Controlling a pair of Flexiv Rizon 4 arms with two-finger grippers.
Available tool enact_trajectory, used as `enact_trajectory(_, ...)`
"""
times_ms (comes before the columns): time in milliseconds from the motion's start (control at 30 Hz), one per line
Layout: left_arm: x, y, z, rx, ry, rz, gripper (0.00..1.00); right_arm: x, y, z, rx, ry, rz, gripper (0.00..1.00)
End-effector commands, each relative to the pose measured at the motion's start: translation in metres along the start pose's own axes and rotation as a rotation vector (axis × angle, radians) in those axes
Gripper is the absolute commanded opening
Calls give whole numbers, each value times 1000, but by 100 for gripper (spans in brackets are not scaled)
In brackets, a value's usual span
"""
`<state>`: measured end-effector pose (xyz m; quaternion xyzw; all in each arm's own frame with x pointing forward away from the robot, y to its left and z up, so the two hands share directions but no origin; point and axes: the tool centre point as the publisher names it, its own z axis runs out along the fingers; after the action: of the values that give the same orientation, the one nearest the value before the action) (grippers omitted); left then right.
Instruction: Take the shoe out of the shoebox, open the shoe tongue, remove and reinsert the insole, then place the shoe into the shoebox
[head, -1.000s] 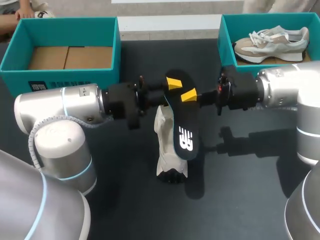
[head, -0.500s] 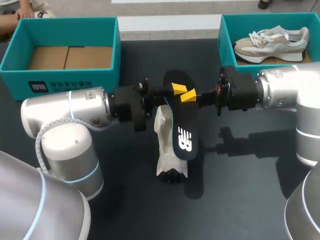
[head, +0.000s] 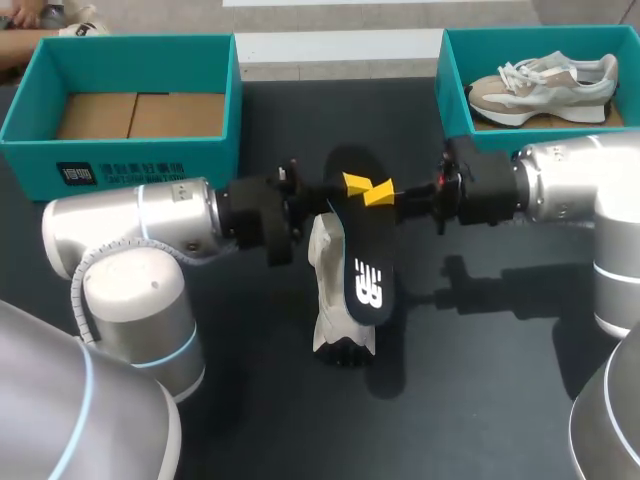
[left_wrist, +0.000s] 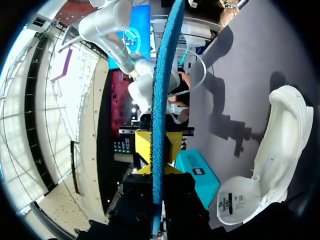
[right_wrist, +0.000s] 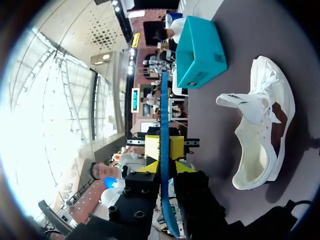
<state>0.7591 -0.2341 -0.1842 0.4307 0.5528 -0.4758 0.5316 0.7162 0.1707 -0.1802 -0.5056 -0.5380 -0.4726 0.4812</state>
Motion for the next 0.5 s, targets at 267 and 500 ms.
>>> enact_trajectory(267, -15, -14, -36, 75, 106, -250, 0, 12, -20, -30, -61, -192, -211, 100)
enact_trajectory(500, -36, -28, -54, 162, 168, -534, 0, 18, -20, -35, -35, -396, -543, 100)
